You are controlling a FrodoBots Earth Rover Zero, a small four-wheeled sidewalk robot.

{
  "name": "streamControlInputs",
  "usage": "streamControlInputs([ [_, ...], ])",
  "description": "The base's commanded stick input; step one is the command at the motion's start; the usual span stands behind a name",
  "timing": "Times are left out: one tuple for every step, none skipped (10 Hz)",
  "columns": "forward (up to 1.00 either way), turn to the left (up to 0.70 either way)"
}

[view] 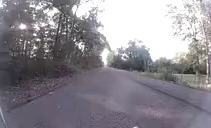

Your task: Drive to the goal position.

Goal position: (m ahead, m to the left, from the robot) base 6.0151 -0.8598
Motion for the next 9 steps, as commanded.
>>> streamControlInputs([
  [0.06,0.00],
  [0.06,0.00],
  [0.06,0.00],
  [0.06,0.00],
  [0.06,0.00],
  [0.06,0.00],
  [0.06,0.00],
  [0.06,0.00],
  [0.06,0.00],
])
